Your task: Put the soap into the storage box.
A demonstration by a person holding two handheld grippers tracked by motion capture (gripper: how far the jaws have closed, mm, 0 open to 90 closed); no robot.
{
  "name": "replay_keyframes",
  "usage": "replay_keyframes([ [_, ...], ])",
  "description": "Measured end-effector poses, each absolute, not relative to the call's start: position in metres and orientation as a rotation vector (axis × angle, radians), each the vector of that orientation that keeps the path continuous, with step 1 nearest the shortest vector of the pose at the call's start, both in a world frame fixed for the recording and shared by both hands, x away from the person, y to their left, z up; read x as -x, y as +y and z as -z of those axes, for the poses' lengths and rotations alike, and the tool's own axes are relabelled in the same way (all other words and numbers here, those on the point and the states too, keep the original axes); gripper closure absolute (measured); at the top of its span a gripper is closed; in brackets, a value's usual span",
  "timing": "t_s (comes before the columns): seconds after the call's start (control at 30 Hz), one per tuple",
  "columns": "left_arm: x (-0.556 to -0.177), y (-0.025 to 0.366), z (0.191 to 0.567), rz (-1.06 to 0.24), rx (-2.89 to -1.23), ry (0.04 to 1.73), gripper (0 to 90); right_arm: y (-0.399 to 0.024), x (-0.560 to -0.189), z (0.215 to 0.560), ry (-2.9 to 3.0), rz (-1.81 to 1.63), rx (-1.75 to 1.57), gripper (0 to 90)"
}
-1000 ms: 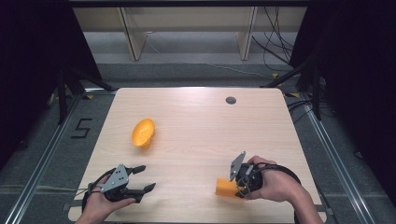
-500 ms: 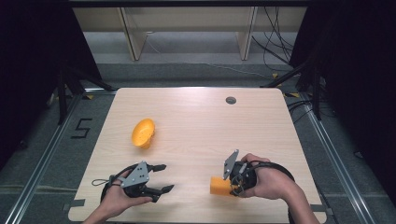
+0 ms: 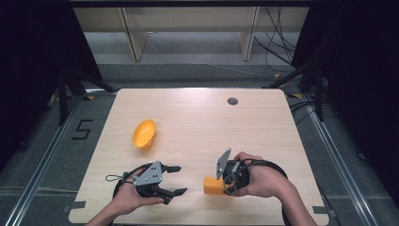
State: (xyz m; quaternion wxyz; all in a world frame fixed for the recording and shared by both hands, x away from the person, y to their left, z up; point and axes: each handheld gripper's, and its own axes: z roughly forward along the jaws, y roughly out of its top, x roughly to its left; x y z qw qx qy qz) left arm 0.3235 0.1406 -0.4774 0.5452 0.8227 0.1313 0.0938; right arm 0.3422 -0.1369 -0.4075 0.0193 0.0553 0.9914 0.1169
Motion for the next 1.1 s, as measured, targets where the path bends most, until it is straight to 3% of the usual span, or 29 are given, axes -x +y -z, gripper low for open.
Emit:
replay_keyframes([
  [0.83,-0.321,0.097,0.478,-0.122,-1.991,0.146,36.1,-0.12,-0.344,0.409,3.076,-0.408,-0.069,61.8],
  [1.1,-0.324,0.096,0.481,-0.118,-1.986,0.15,45.1,-0.117,-0.341,0.407,3.08,-0.379,-0.102,61.7],
])
